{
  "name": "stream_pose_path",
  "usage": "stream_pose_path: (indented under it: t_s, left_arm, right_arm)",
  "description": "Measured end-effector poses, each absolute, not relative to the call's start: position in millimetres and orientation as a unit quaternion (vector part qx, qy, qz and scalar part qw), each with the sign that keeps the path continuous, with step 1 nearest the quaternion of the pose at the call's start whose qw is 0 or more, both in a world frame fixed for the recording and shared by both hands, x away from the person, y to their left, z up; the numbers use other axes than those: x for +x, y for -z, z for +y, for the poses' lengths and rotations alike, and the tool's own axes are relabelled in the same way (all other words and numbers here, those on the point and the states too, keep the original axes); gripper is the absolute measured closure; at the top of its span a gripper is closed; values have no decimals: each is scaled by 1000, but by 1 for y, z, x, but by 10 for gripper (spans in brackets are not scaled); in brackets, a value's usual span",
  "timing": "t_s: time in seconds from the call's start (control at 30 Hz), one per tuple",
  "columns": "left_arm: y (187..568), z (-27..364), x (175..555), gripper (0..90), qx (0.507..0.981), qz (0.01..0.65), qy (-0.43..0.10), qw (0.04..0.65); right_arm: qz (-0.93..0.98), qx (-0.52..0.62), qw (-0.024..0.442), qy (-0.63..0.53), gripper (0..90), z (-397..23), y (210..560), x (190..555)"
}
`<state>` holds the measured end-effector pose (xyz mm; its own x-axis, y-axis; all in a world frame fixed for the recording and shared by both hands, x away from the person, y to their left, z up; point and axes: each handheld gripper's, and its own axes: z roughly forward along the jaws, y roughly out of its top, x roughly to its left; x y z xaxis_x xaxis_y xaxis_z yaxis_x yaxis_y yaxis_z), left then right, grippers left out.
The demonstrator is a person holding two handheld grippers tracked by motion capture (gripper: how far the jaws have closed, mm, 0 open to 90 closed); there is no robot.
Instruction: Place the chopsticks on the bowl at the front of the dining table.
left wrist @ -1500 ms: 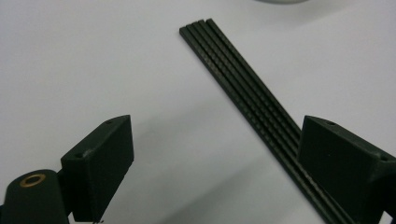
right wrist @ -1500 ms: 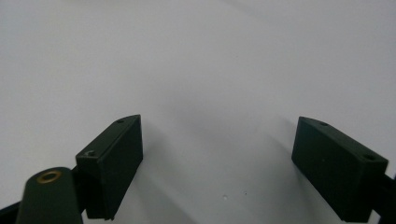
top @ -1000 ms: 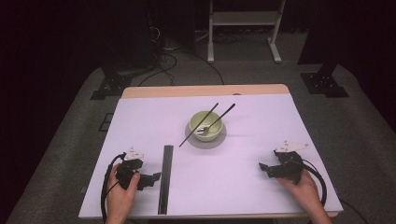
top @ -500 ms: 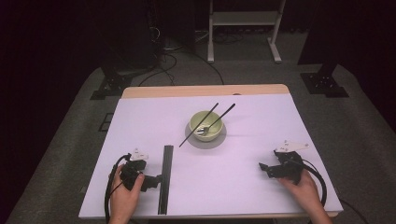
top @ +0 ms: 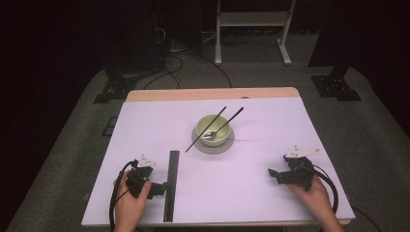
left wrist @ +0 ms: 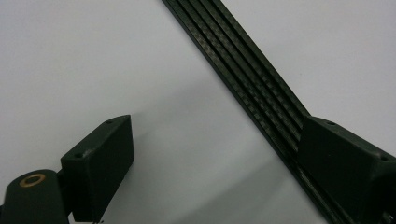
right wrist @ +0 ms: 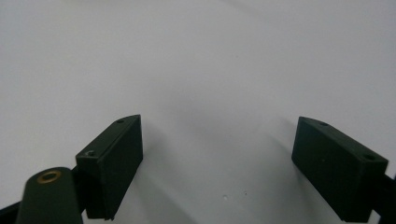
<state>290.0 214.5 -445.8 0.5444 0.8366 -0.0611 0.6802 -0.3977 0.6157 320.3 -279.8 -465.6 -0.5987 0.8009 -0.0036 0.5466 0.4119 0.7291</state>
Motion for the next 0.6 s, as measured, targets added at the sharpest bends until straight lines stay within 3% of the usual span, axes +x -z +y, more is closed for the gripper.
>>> stream_pose_path:
  t_s: [0.6]
  left_arm:
    - [448, 214, 279, 82, 826, 459, -149, 291]
  right_arm:
    - [821, 410, 180, -354, 152, -280, 466, 320]
